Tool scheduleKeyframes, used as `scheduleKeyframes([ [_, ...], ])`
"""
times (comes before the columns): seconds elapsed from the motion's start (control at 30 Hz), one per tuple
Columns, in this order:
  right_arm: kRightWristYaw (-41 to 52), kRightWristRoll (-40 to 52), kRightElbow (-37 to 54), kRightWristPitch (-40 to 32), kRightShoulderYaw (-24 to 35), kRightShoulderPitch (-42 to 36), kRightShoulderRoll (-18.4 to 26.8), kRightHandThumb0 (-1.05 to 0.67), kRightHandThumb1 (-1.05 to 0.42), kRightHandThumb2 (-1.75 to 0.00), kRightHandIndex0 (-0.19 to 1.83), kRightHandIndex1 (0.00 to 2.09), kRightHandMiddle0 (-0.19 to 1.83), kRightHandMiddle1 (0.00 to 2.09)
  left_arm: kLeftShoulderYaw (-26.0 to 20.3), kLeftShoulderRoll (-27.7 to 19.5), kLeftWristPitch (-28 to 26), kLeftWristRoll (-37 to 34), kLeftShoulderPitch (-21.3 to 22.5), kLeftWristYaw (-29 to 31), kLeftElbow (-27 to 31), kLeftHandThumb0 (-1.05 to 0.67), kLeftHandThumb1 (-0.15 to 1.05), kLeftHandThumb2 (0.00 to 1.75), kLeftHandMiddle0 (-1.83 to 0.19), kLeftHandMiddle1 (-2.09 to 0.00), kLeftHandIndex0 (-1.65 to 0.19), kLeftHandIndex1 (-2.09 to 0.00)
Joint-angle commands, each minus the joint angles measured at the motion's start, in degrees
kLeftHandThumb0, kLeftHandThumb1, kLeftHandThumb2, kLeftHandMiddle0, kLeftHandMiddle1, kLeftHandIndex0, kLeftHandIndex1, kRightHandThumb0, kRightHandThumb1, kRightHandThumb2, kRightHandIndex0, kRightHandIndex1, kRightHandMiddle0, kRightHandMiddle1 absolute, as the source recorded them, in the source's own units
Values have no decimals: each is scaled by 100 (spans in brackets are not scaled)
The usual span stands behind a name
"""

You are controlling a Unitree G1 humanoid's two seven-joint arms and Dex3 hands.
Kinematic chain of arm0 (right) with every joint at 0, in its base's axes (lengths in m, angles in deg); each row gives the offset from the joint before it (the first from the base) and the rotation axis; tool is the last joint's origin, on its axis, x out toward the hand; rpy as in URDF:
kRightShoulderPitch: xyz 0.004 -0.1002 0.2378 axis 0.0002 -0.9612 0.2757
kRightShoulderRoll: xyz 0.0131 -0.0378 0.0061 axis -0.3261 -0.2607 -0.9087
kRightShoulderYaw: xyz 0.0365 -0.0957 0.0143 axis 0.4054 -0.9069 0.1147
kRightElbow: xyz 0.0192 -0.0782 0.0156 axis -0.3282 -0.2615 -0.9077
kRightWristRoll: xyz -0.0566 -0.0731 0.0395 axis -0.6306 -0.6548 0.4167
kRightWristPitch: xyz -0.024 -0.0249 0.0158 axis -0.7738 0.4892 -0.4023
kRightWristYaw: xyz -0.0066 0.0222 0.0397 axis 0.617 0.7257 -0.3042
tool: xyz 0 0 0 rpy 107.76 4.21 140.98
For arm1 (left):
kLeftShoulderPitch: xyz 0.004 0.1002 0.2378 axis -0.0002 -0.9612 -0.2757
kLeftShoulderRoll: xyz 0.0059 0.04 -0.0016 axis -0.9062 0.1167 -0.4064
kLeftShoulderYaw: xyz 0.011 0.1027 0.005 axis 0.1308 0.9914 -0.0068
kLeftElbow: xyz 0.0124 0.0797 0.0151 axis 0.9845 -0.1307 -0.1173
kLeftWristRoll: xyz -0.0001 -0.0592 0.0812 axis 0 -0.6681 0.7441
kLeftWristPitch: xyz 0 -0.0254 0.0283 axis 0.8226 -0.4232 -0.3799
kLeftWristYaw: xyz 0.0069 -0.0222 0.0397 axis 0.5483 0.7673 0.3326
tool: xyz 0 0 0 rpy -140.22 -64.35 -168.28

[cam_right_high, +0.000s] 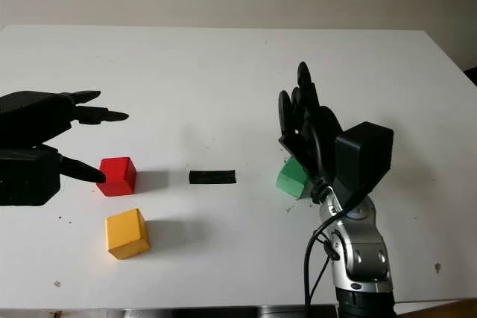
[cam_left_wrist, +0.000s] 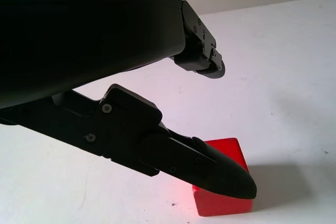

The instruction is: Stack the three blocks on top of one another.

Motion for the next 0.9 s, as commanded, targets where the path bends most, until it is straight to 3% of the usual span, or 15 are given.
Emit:
scheduleKeyframes([
  [0.0, -17, 20, 115, -7, 48, 27, 35, -73, -105, -66, -19, 0, -19, 0, 20, -54, 20, -7, -77, 14, 71, -84, 94, 4, -7, -6, -43, -8],
  [0.33, 8, 16, 99, 36, 43, 31, 50, -72, -105, -67, -19, 0, -19, 0, 372, 36, -87, 383, -193, 67, 32, -88, 97, 6, -4, -4, -44, -8],
  [0.67, 34, 46, 97, 15, 78, 42, 78, -71, -105, -67, -19, 0, -19, 0, 772, 153, 220, 872, -331, -331, -162, -88, 99, 6, -6, -6, -46, -11],
  [0.87, 81, 31, 71, 67, 73, 39, 112, -70, -105, -68, -19, 0, -19, 0, 862, 330, 45, 1209, -382, -451, -99, -84, 99, 5, -7, -6, -48, -15],
])
